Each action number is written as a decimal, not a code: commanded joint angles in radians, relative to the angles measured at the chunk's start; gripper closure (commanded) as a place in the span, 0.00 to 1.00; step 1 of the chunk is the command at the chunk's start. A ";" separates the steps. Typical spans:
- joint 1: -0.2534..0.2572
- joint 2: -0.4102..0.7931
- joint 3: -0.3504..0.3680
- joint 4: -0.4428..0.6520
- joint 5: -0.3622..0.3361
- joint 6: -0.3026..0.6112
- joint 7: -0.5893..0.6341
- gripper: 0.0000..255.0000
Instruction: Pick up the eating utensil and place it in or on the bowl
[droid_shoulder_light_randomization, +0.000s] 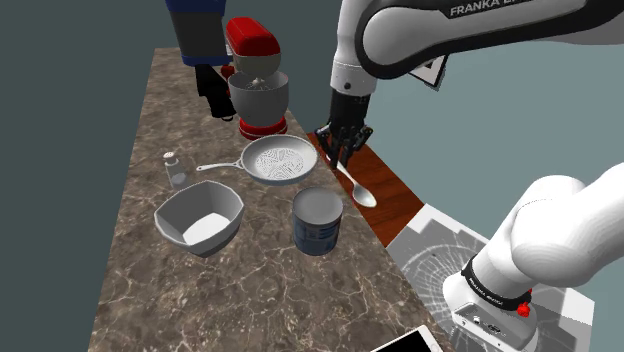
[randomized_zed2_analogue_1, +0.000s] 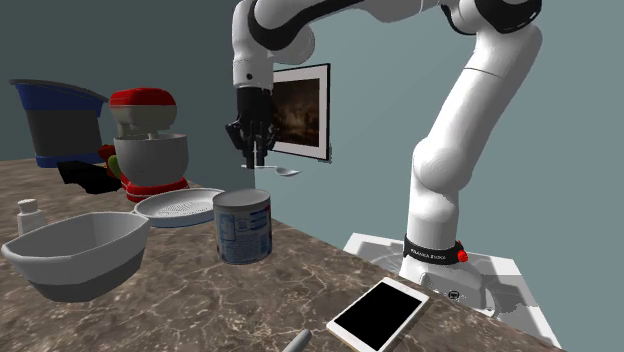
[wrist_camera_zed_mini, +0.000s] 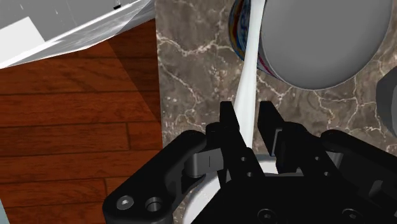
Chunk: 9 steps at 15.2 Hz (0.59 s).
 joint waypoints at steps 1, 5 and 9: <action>-0.001 -0.006 -0.003 0.021 -0.003 -0.028 0.003 1.00; 0.010 0.092 0.038 0.119 -0.005 -0.018 0.060 1.00; 0.026 0.229 0.089 0.257 -0.025 -0.007 0.138 1.00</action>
